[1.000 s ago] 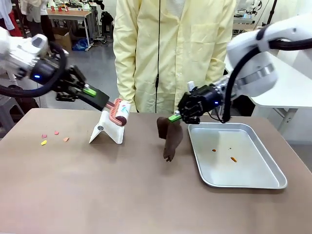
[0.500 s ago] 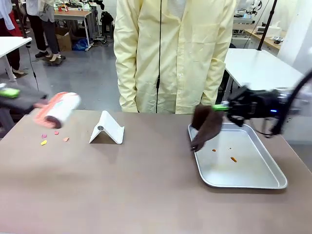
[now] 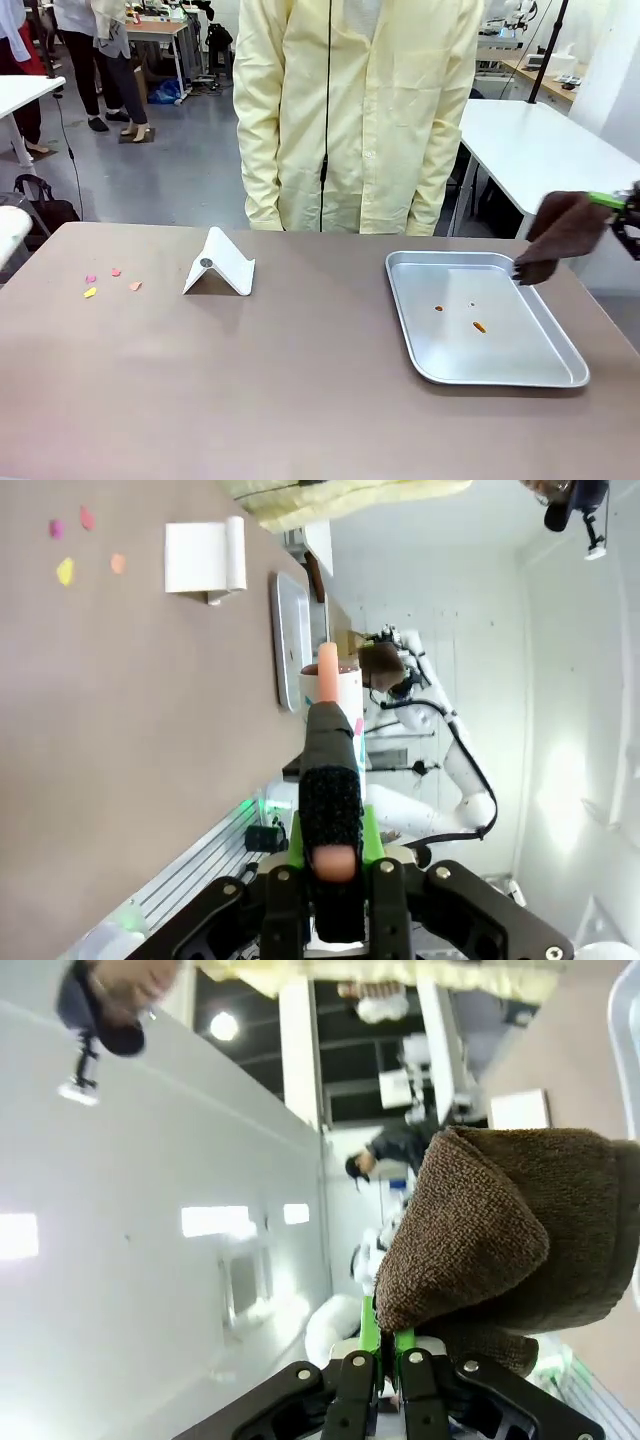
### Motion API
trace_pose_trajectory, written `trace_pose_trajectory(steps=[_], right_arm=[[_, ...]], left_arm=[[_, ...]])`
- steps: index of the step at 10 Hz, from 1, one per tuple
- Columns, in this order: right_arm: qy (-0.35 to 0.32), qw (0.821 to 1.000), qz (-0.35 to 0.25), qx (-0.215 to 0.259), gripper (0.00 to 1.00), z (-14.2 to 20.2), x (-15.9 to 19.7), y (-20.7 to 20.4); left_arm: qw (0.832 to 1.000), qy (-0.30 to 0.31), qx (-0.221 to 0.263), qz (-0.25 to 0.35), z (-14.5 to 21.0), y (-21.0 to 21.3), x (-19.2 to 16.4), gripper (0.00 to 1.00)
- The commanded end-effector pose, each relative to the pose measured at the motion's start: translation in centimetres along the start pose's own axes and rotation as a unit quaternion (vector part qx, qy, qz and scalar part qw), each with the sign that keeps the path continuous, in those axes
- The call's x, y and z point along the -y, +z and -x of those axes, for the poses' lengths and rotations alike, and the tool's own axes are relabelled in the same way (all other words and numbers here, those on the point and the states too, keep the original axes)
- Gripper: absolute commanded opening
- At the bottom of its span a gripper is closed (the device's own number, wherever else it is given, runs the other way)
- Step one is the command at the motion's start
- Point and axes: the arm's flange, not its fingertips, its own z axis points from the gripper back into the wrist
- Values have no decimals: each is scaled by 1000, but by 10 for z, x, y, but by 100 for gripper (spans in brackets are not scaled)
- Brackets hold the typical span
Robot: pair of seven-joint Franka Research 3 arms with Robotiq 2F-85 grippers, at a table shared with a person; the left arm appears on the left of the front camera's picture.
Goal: Clean the surface of the table.
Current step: Hold the Lint Roller with your left hand and the towel with your right hand, then if a person points to the right, clean the right side of the table with your right hand, and if they point to the left, clean the left side with your left hand.
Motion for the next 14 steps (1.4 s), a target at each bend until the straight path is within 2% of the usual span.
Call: trace_pose_trajectory(steps=[1, 2, 3, 4, 5, 6, 14], right_arm=[[120, 992, -37, 6, 0, -17, 24, 36], [116, 992, -42, 3, 0, -20, 41, 52], [131, 991, -37, -13, 0, -20, 54, 63], [157, 987, -30, -7, 0, -16, 66, 70], [183, 983, -24, 5, 0, -13, 71, 68], [125, 992, -32, 11, 0, -11, 56, 62], [125, 992, -32, 11, 0, -11, 56, 62]], left_arm=[[999, -26, 18, 23, 4, 34, -24, 0], [998, -27, 38, 35, 7, 45, -37, 0], [997, -28, 60, 49, 9, 56, -48, 0], [995, -36, 75, 62, 8, 62, -54, 0], [996, -30, 61, 56, 1, 57, -55, 0], [997, -14, 67, 34, 17, 54, -56, 0], [997, -14, 67, 34, 17, 54, -56, 0]])
